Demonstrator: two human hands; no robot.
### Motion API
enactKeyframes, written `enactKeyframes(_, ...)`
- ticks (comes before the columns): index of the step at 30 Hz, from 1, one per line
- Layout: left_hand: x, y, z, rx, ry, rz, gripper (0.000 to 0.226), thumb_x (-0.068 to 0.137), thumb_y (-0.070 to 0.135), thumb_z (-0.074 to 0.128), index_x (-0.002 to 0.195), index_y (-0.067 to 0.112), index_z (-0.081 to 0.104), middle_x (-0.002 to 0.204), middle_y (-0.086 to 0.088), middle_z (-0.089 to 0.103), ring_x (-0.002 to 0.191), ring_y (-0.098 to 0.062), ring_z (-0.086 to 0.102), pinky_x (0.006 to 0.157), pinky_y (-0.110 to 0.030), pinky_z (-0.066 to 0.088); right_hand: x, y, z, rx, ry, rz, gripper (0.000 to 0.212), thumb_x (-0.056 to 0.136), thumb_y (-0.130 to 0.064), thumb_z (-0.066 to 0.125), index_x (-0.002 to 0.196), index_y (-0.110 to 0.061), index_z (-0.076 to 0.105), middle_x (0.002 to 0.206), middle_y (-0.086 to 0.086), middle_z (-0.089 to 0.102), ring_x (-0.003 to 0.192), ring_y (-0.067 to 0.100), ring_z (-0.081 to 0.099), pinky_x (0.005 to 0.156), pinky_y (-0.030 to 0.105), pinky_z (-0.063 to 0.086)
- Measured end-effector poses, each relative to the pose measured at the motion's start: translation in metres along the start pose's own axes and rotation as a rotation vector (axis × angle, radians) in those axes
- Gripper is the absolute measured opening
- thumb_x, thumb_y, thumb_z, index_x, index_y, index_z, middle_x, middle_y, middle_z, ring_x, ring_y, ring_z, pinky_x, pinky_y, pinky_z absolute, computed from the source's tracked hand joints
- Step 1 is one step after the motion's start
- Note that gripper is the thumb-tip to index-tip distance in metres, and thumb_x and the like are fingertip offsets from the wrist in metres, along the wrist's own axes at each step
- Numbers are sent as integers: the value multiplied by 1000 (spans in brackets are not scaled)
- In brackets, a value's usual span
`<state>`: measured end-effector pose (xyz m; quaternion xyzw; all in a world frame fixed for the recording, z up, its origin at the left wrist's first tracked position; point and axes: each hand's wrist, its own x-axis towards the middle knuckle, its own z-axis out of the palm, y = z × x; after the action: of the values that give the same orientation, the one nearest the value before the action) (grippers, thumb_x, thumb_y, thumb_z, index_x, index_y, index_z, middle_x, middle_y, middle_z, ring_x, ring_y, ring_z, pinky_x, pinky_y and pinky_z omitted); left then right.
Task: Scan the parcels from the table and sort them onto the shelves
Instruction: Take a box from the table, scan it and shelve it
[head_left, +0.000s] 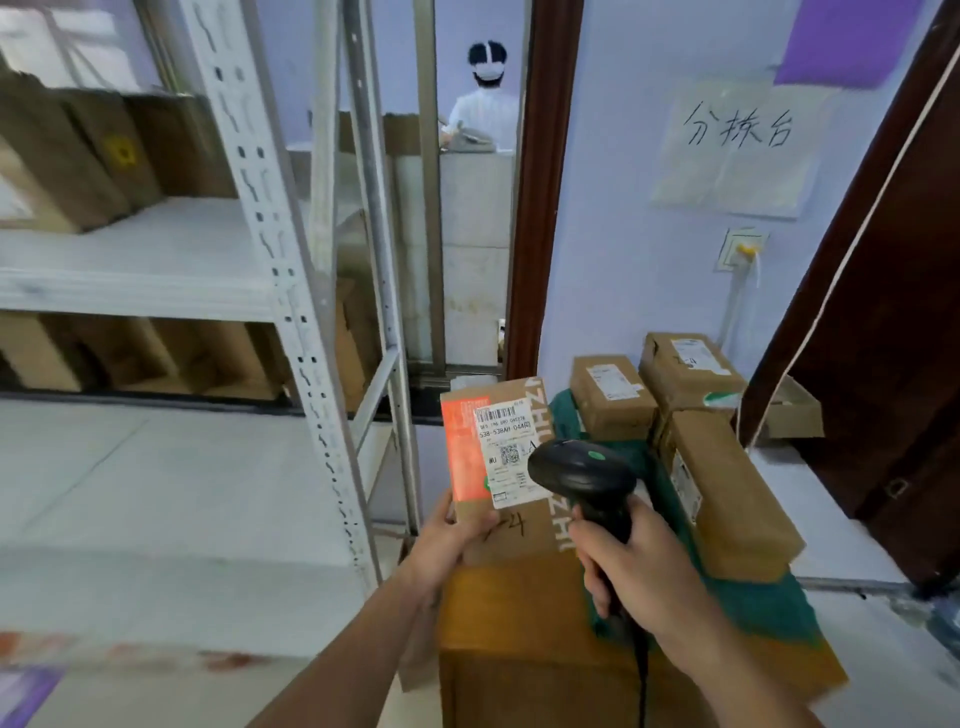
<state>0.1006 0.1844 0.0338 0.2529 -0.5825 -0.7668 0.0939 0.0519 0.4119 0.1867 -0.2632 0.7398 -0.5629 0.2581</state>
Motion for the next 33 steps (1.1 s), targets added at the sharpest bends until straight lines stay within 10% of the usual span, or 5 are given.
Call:
enactKeyframes(20, -266, 91, -282, 36, 593, 333, 81, 69, 24, 95, 140, 27, 56, 113, -1, 79, 101, -20, 76, 74, -27, 60, -35, -129, 271, -9, -489, -170, 5, 98, -14, 60, 103, -15, 60, 59, 9, 53, 52, 26, 48, 57, 39, 47)
enactKeyframes(33, -310, 237, -448, 200, 568, 566, 88, 65, 39, 91, 143, 32, 51, 122, 3, 76, 110, -15, 73, 84, -25, 60, -12, -254, 417, 20, -466, -428, 4, 98, -16, 59, 101, -19, 60, 60, 7, 54, 51, 21, 49, 54, 35, 49)
